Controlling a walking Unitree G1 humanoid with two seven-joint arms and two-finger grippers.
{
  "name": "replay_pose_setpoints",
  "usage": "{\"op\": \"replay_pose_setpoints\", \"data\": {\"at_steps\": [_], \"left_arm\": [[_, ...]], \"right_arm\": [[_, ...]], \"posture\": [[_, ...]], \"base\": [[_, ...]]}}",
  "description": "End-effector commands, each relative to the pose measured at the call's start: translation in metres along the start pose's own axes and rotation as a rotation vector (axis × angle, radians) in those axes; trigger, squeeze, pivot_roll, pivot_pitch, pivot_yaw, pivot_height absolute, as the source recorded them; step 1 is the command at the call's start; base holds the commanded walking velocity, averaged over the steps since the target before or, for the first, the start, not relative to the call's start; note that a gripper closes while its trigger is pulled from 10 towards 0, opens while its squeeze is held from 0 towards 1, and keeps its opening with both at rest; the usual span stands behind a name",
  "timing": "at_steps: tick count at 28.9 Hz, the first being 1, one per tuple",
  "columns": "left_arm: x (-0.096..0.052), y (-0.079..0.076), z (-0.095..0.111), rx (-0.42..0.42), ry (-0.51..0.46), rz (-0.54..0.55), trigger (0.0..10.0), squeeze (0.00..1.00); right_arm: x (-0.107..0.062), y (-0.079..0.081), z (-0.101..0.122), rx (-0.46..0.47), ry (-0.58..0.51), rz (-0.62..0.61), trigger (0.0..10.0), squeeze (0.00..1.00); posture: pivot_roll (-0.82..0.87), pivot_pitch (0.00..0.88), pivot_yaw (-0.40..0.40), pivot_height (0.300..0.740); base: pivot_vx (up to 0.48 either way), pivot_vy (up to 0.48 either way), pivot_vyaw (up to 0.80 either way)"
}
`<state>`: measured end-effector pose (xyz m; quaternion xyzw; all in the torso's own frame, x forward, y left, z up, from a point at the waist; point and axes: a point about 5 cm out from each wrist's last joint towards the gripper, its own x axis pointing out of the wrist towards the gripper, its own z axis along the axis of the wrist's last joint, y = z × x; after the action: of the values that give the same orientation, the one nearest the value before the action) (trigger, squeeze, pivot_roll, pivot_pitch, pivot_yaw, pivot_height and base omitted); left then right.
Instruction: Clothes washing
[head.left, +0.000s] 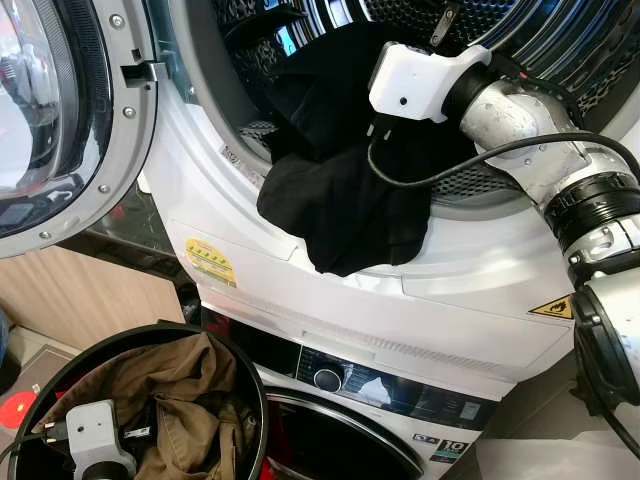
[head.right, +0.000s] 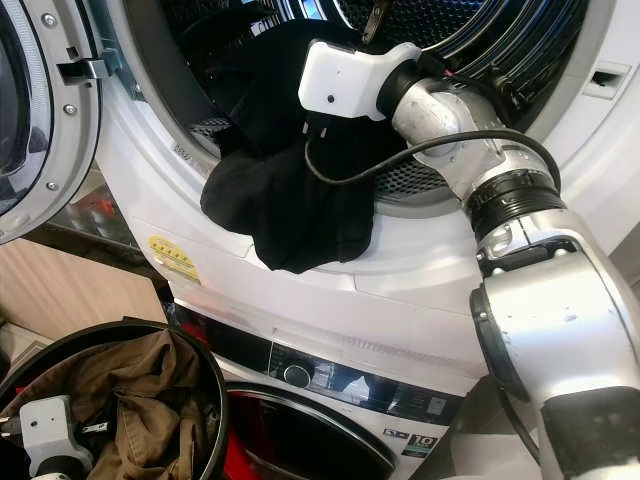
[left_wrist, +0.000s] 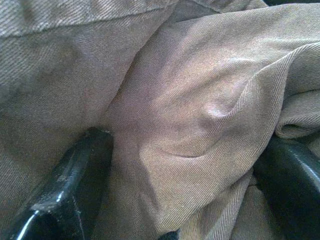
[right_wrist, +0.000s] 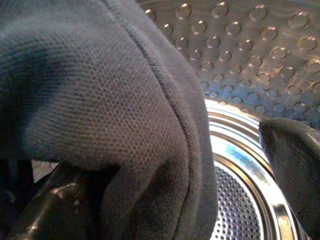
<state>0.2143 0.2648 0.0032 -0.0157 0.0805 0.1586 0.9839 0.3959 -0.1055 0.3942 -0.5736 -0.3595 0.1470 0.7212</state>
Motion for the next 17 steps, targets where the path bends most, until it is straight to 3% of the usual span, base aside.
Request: {"op": "replay_pose_setpoints", "data": {"at_steps": [1, 17], "left_arm": [[-0.005, -0.003, -0.012, 0.010, 0.064, -0.023, 10.0, 0.00], [-0.004, -0.007, -0.012, 0.011, 0.074, -0.039, 10.0, 0.00]], "right_arm": [[-0.007, -0.010, -0.006, 0.001, 0.000, -0.025, 10.0, 0.00], [-0.036, -0.009, -0.026, -0.019, -0.009, 0.034, 10.0, 0.00]], "posture": [[0.01, 0.042, -0.001, 0.740], [-0.02, 0.047, 0.008, 0.740]], "base": [[0.000, 0.000, 0.00], [0.000, 0.000, 0.00]]}}
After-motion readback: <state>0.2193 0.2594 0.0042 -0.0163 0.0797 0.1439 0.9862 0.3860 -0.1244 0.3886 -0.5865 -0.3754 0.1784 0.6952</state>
